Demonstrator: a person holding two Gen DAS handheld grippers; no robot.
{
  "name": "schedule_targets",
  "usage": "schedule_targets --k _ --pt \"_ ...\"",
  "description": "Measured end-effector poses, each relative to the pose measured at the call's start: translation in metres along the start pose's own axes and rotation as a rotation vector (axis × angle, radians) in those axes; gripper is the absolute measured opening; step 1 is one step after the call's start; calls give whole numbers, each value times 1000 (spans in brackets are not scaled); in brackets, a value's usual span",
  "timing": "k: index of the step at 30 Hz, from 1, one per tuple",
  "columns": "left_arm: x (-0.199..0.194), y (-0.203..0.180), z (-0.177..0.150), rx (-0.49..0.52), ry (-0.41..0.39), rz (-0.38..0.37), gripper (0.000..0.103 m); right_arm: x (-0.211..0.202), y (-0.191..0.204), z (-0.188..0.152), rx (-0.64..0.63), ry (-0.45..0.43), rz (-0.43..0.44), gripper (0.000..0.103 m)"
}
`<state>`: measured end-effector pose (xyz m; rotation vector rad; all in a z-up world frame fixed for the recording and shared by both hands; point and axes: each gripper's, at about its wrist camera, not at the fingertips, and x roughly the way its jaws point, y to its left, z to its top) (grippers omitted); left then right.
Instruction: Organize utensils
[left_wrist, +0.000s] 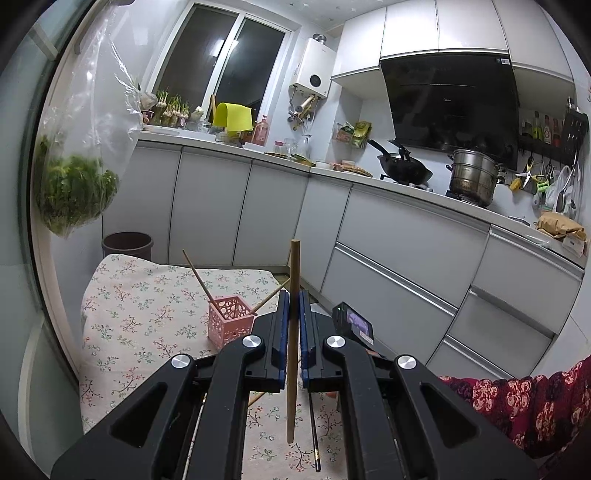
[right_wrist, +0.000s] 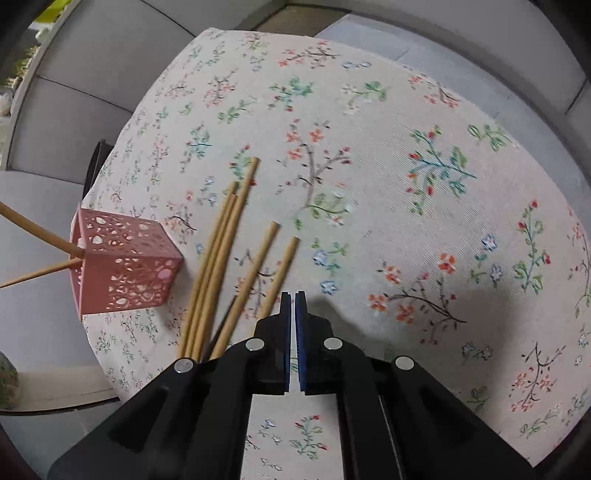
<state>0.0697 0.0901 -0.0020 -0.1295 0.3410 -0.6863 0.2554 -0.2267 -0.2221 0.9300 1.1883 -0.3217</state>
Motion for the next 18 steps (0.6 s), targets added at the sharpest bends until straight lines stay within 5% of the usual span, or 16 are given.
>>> schedule_targets --k 18 --pt "-3 6 -2 -12 0 -3 5 23 19 12 25 9 -53 11"
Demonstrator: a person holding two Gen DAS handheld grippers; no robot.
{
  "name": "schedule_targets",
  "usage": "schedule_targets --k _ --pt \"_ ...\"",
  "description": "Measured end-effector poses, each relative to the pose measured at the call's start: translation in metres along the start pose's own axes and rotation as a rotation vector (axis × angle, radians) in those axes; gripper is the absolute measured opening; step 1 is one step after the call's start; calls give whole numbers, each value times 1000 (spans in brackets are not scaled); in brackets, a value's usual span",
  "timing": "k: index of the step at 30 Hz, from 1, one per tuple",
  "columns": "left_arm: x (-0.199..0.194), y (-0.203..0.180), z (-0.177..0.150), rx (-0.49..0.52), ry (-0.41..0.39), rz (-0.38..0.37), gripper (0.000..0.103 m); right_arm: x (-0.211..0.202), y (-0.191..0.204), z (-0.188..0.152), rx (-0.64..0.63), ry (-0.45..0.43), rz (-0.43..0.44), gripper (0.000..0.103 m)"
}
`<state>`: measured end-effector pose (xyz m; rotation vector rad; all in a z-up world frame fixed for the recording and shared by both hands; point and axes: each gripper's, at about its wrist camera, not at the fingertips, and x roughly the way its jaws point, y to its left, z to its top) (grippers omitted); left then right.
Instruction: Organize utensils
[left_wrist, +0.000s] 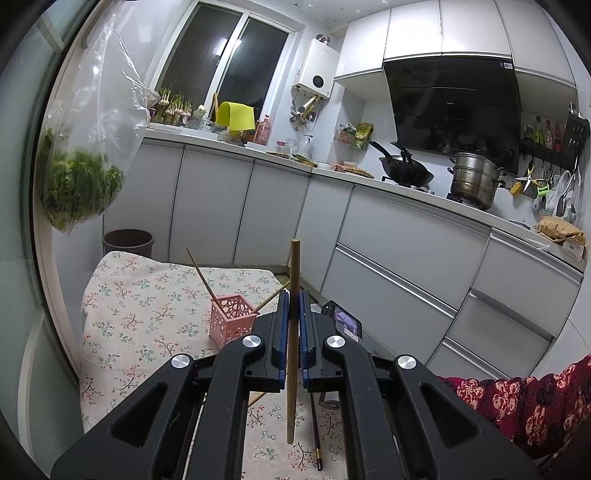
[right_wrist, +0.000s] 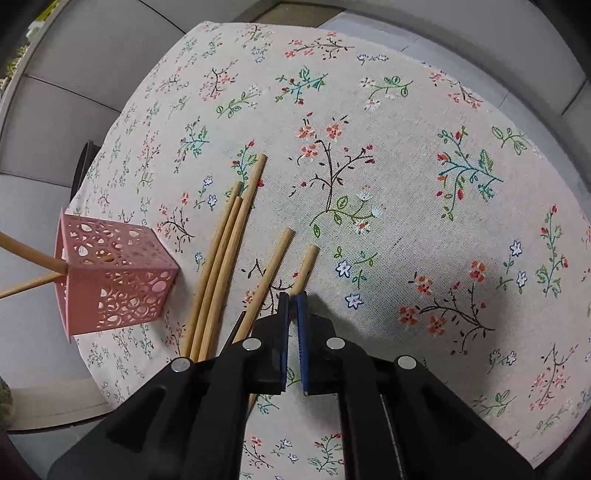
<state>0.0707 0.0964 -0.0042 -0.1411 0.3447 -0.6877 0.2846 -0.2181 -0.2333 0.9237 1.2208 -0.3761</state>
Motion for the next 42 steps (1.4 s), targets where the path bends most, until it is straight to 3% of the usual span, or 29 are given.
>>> schedule_targets --k 3,10,13,16,20,22,31,42 --pt "0 1 0 -3 2 2 5 4 5 2 4 5 -20 17" --pt "-1 3 -1 -5 2 2 5 15 30 8 3 1 -126 18" --pt "-1 3 0 -7 5 5 5 19 33 9 14 5 -162 8" --pt "-1 4 -1 -8 13 13 5 17 22 0 -18 -41 -94 6" --pt "7 12 -6 -36 47 41 5 11 -9 -15 -38 -115 166 6" --pt "12 14 -9 -42 61 61 5 -3 -12 -28 -127 -181 236 6" --pt "31 2 -19 -20 90 109 5 -120 2 -134 -624 -559 347 6" --pt "54 -15 -26 -2 121 143 5 -180 -27 -164 -723 -644 403 6"
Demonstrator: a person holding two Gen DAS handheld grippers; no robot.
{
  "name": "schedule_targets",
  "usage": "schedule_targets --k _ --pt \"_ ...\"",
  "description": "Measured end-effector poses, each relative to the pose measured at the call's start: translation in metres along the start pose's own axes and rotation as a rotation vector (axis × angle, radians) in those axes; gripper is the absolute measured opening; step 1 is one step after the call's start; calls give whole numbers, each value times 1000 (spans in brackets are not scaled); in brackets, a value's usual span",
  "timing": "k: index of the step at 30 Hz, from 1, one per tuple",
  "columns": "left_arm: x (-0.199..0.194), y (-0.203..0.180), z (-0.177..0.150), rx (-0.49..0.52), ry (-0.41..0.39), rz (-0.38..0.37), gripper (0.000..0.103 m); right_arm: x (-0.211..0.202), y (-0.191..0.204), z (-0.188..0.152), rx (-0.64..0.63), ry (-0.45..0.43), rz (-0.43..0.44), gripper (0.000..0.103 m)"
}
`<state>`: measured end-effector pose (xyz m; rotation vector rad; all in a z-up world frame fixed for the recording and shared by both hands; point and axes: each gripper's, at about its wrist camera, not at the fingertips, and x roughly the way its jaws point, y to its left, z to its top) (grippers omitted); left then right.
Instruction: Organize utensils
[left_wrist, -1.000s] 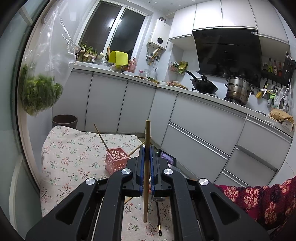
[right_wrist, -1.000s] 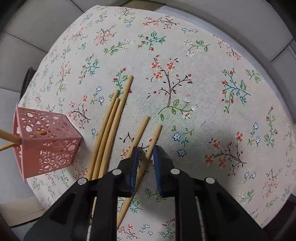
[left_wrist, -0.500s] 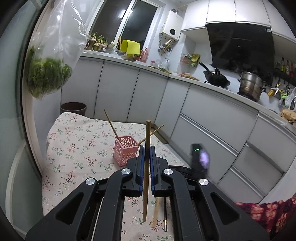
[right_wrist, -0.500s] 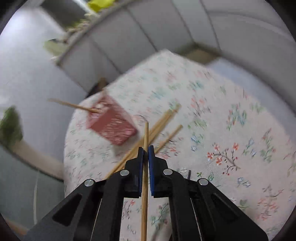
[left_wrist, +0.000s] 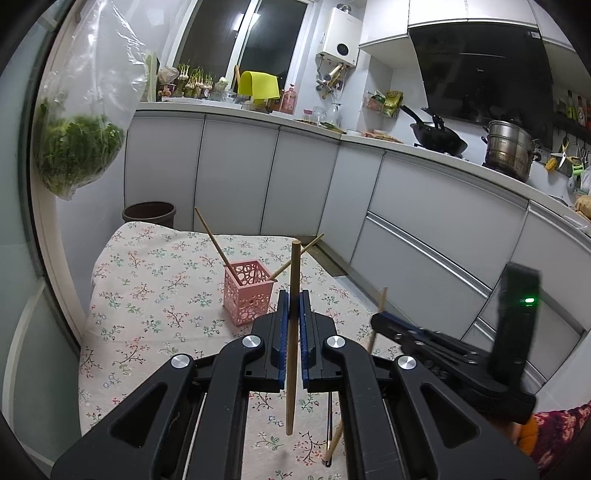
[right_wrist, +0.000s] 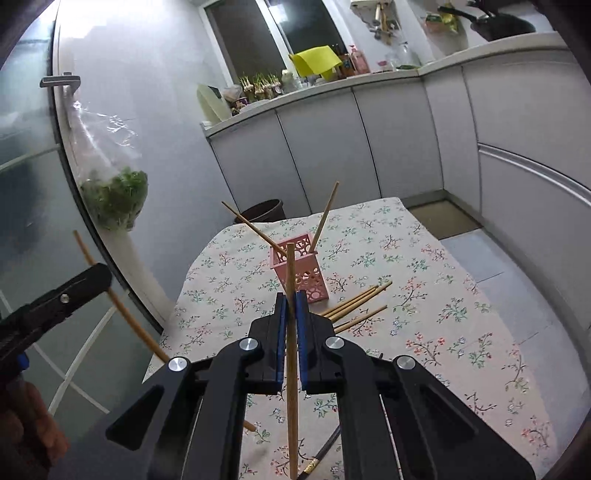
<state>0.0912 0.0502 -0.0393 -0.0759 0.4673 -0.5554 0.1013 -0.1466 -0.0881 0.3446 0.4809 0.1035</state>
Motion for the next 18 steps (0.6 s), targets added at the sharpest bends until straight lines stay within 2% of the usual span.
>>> schedule_targets --k 12,18 --pt "3 -20 4 5 -45 27 5 -45 -6 14 -49 -96 -11 6" --pt "4 -21 10 -8 -59 51 5 -54 -2 38 -69 -163 7 6"
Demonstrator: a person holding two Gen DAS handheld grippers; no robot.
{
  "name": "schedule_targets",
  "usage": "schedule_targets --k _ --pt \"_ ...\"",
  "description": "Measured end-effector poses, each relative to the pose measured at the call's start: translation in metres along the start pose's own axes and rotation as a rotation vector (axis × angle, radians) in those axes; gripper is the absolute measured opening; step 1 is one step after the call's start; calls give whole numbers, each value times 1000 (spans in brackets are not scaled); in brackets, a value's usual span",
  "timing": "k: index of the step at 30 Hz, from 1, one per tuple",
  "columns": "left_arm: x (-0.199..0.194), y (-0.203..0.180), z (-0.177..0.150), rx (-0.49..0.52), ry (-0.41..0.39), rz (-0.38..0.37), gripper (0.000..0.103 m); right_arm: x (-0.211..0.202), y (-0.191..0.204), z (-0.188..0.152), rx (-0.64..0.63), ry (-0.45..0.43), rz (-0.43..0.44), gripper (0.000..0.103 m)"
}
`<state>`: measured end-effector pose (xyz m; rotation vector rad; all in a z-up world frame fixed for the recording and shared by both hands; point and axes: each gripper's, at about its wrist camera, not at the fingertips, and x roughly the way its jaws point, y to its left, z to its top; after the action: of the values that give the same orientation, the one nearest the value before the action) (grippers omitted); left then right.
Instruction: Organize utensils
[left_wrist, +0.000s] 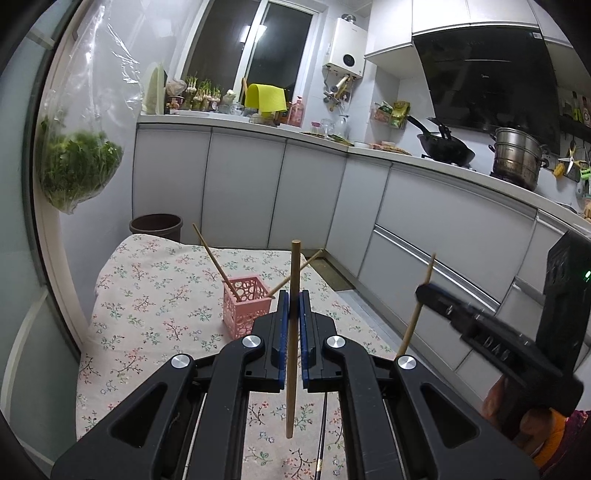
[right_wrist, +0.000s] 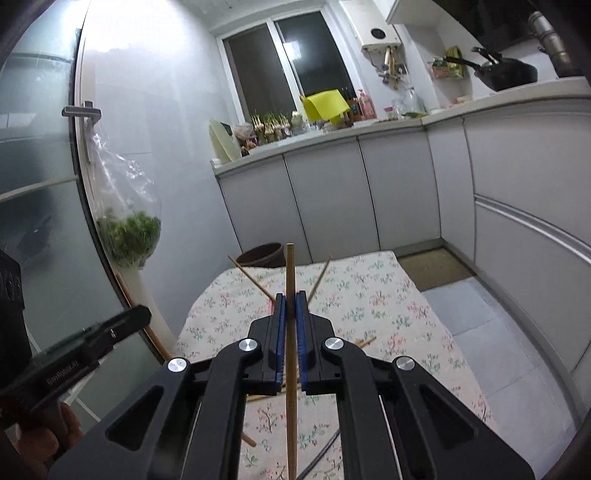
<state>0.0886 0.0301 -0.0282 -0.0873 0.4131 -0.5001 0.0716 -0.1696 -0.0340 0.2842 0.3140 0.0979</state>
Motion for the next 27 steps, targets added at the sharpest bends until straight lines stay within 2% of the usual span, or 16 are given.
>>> schedule_targets --k 8,13,20,27 --pt "12 5 35 -1 -76 30 5 7 2 42 -4 -107 26 6" --pt "36 15 65 -8 -143 47 5 26 2 67 8 -160 30 6" --pt "90 25 101 20 -207 72 5 65 9 103 1 -242 37 6" --pt "153 42 108 51 -220 101 5 114 12 108 -11 -263 18 6"
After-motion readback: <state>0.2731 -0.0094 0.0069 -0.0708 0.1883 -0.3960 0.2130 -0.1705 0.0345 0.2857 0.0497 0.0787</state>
